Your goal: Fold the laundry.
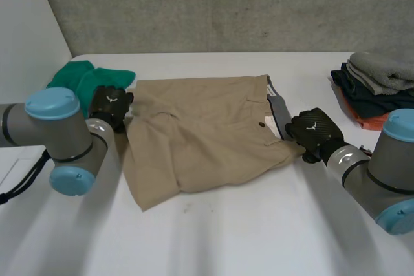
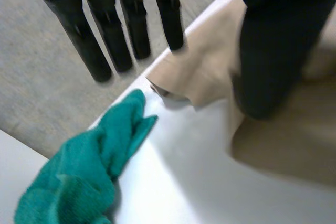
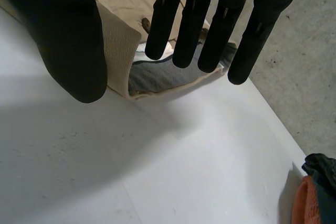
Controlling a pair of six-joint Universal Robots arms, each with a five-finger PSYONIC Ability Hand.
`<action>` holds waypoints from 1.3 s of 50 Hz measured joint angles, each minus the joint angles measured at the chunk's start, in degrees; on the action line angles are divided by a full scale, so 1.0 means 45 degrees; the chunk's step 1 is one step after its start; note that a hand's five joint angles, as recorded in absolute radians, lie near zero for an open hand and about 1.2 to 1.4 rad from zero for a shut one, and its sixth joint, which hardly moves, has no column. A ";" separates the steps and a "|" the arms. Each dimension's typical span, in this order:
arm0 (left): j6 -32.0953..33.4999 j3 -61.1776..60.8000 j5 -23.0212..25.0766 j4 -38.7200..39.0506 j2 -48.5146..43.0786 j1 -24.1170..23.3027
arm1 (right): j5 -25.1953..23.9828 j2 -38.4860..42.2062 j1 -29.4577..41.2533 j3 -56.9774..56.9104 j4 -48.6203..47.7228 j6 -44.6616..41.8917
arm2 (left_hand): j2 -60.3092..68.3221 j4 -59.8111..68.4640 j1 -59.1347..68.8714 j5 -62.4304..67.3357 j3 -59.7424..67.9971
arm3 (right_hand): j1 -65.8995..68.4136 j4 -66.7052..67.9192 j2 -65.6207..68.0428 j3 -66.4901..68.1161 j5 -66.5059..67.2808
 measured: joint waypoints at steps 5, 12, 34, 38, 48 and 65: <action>-0.0018 -0.0559 -0.0012 -0.0082 0.1199 -0.0062 | -0.0010 -0.0043 0.0003 0.0223 -0.0097 0.0014 | -0.4917 -0.4952 -0.4682 -0.5085 -0.4903 | -0.1717 -0.1814 -0.1737 -0.1817 -0.1923; -0.0038 -0.2754 -0.0047 -0.0164 0.4468 -0.0171 | -0.0027 -0.0786 -0.0045 0.0460 0.0309 0.0106 | -0.4906 -0.4955 -0.4614 -0.5068 -0.4933 | -0.2884 -0.3159 -0.3074 -0.3076 -0.3386; -0.3999 -0.6860 -0.1711 -0.0973 0.5619 -0.4184 | -0.1912 -0.0133 0.0221 -0.1242 0.2823 -0.0260 | -0.2950 -0.2861 -0.2479 -0.2916 -0.2974 | -0.0608 -0.0704 -0.0610 -0.0619 -0.0663; -0.4159 -0.6639 -0.2169 -0.0971 0.4932 -0.4286 | -0.1901 0.0328 0.0322 -0.1449 0.2744 -0.0388 | -0.1761 -0.1652 -0.1160 -0.1739 -0.1777 | 0.3657 0.3988 0.4255 0.4135 0.3939; -0.3989 -0.6493 -0.2698 -0.0816 0.4189 -0.4060 | -0.1690 0.0391 0.0390 -0.1436 0.2421 -0.0372 | 0.1703 0.1663 0.2091 0.1496 0.1551 | 0.4448 0.5980 0.5601 0.5851 0.5868; -0.2876 -0.6708 -0.3057 -0.1289 0.5682 -0.4007 | -0.0096 -0.1283 0.0248 -0.0716 0.3131 -0.0284 | 0.6222 0.6303 0.5985 0.5876 0.6116 | 0.4448 0.5984 0.5602 0.5852 0.5870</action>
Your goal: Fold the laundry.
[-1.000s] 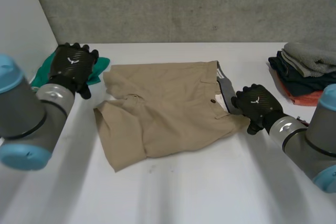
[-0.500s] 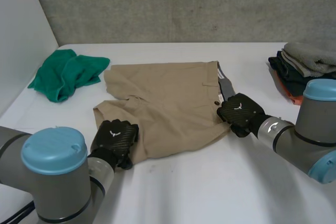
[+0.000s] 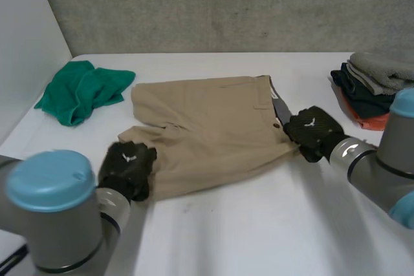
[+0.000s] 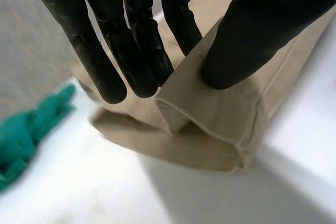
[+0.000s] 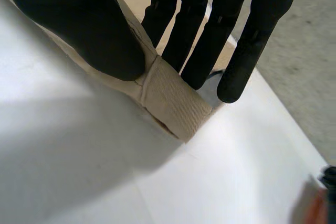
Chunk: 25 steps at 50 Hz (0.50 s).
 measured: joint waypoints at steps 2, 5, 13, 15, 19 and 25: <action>0.0624 -0.0065 0.0042 -0.0334 0.0840 0.0022 | 0.0254 -0.0621 -0.0032 0.0111 0.0537 -0.0031 | 0.0000 0.0000 0.0000 0.0000 0.0000 | 0.0000 0.0000 0.0001 -0.0001 0.0001; 0.1646 -0.0179 0.0097 -0.1057 0.2051 0.0020 | 0.0492 -0.1576 -0.0061 0.0258 0.1562 -0.0081 | 0.0000 0.0002 0.0000 0.0000 0.0000 | 0.0000 0.0000 0.0000 -0.0001 0.0000; 0.3498 -0.0588 0.0192 -0.4429 0.4438 -0.0427 | 0.0669 -0.4739 -0.0094 0.0823 0.6060 -0.0992 | 0.0001 0.0004 0.0000 0.0000 0.0001 | 0.0000 0.0001 0.0001 -0.0001 -0.0003; 0.3597 -0.0646 0.0260 -0.5295 0.4690 -0.0724 | 0.0671 -0.5291 -0.0117 0.1078 0.7031 -0.1544 | 0.0001 0.0005 0.0000 0.0001 0.0001 | 0.0000 0.0001 0.0001 0.0000 0.0004; 0.3588 -0.0691 0.0533 -0.6689 0.4852 -0.1474 | 0.0636 -0.6124 -0.0164 0.1723 0.8651 -0.2943 | 0.0001 0.0022 0.0000 0.0075 0.0007 | 0.0000 0.0002 0.0000 0.0030 0.0082; 0.3521 -0.0288 0.0828 -0.6530 0.4247 -0.1888 | 0.0612 -0.6096 -0.0176 0.2012 0.8741 -0.3560 | 0.0001 0.0022 0.0000 0.0075 0.0007 | 0.0000 0.0002 0.0001 0.0053 0.0112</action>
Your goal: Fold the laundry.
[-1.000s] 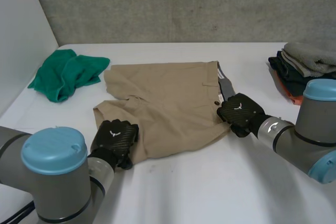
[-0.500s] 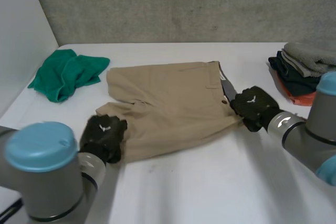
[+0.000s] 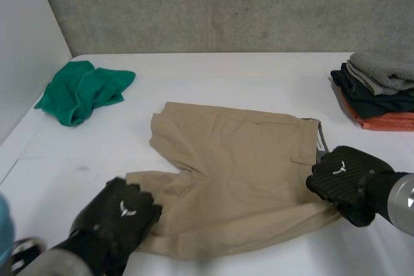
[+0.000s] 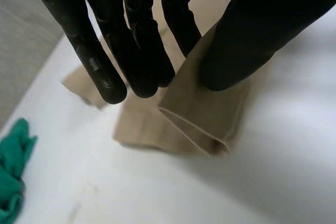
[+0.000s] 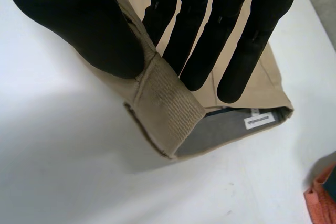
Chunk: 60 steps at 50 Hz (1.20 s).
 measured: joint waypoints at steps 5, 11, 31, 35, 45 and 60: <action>0.0198 0.1186 0.0057 0.2374 -0.1529 0.0544 | 0.0230 0.1391 0.0067 -0.0720 -0.1672 0.1051 | 0.0001 0.0032 0.0000 0.0051 0.0012 | 0.0108 0.0001 -0.0001 0.0001 0.0001; 0.1329 0.3583 0.0110 0.5646 -0.4231 0.1777 | 0.1088 0.3563 0.0239 -0.2664 -0.3993 0.2777 | 0.0001 0.0034 0.0000 0.0051 0.0012 | 0.0108 0.0003 0.0000 0.0001 0.0021; 0.4018 1.4011 0.1971 0.8847 -1.3370 0.3243 | 0.3197 1.0403 0.1109 -0.8271 -1.1649 0.3403 | -0.0789 -0.0633 -0.0482 -0.0533 -0.0627 | -0.2634 -0.3588 -0.3515 -0.3558 -0.3386; 0.3950 1.4821 0.1920 0.9586 -1.4187 0.3172 | 0.3438 1.1203 0.1210 -0.8715 -1.2358 0.3428 | -0.6941 -0.7015 -0.7397 -0.6717 -0.6825 | -0.9881 -1.0902 -1.0937 -1.0972 -1.0896; 0.3859 1.2204 0.1744 1.1304 -1.2598 0.2802 | 0.3226 0.8878 0.0922 -0.6922 -0.9855 0.4746 | -1.2622 -1.2682 -1.2099 -1.2113 -1.2488 | -1.0825 -1.2621 -1.2147 -1.2538 -1.2346; 0.1295 0.7478 0.1675 1.1330 -0.9161 0.2458 | 0.0657 0.7033 -0.0807 -0.4392 -0.5223 0.6924 | -1.2640 -1.2682 -1.2099 -1.2112 -1.2488 | -0.8153 -0.9814 -0.9321 -0.9704 -0.9692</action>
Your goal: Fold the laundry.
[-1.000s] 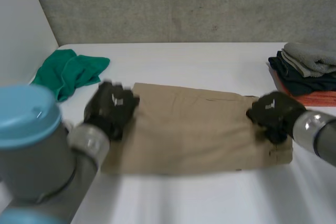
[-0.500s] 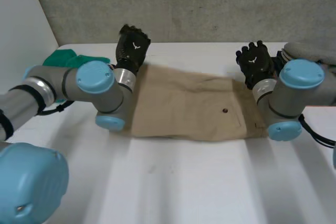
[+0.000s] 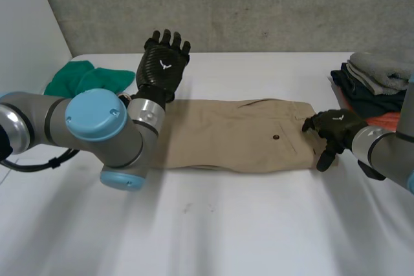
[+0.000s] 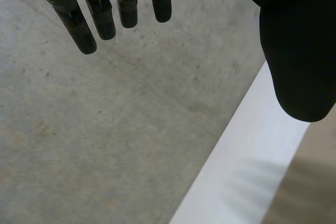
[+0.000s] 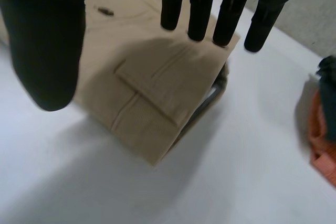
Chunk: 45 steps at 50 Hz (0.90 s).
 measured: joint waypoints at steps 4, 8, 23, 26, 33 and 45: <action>-0.0796 -0.0367 0.0010 -0.0213 0.0350 -0.0226 | 0.0106 0.0644 -0.0056 0.0031 -0.0836 -0.0087 | 0.0000 0.0000 0.0000 -0.0001 0.0000 | 0.5812 0.6458 0.6489 0.6434 0.6331; -0.1201 -0.0516 0.0018 -0.0500 0.0620 -0.0343 | 0.0592 0.0958 -0.0078 0.0062 -0.1571 -0.0168 | 0.0000 0.0000 0.0000 -0.0001 0.0000 | 0.7976 0.9532 0.9296 0.9349 0.8960; -0.1871 -0.1370 0.0021 -0.1486 0.2345 -0.0251 | 0.2006 -0.1936 -0.0939 0.1604 -0.2803 -0.3667 | 0.0000 0.0000 0.0000 -0.0001 0.0000 | 0.8501 0.9816 0.9374 0.9482 0.9274; -0.2220 -0.1817 0.0022 -0.1647 0.2881 -0.0159 | 0.1915 -0.2150 -0.0238 0.1426 -0.3124 -0.4967 | 0.0000 0.0000 0.0000 -0.0003 0.0000 | 0.8501 0.9817 0.9374 0.9514 0.9327; -0.2740 -0.2679 0.0006 -0.1896 0.3789 0.0074 | 0.0628 -0.1641 0.3389 0.0727 -0.4542 -0.6262 | 0.0000 0.0000 0.0000 -0.0001 0.0000 | 0.8502 0.9852 0.9461 0.9707 0.9438; -0.3576 -0.3494 -0.0691 -0.1978 0.4845 0.0509 | -0.2805 0.1421 0.6977 -0.0260 -0.5548 -0.8459 | 0.0000 0.0000 0.0000 -0.0001 0.0000 | 0.2841 0.3416 0.3037 0.3301 0.3433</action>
